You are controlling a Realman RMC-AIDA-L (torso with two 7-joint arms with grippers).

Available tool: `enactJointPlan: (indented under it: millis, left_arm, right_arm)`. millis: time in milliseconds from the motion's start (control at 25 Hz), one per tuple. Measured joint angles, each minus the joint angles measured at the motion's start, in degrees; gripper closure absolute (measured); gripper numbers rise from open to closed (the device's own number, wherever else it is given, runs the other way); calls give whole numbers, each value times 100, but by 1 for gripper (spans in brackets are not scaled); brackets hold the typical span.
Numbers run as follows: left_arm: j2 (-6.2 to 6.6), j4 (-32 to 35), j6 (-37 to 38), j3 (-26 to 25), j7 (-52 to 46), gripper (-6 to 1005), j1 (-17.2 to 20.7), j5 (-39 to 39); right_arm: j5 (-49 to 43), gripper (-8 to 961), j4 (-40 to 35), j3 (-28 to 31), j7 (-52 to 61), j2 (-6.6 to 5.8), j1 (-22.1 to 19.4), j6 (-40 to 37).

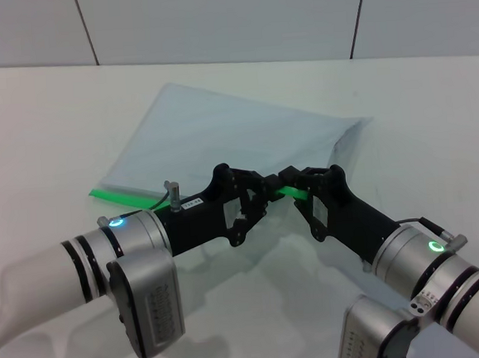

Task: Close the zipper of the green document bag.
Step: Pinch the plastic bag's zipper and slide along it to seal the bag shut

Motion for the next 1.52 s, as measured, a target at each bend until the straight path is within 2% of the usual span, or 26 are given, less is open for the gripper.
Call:
enactJointPlan:
  millis: [1200,1520]
  left_arm:
    - [15,7,39,-68,28,919,229,-218]
    - [27,27,49,-264,22,919,361,-290]
  right_arm:
    - [77,770,66,17,277,-10,-9,-26]
    - [192,765,125,25,346,-8,-18,-49]
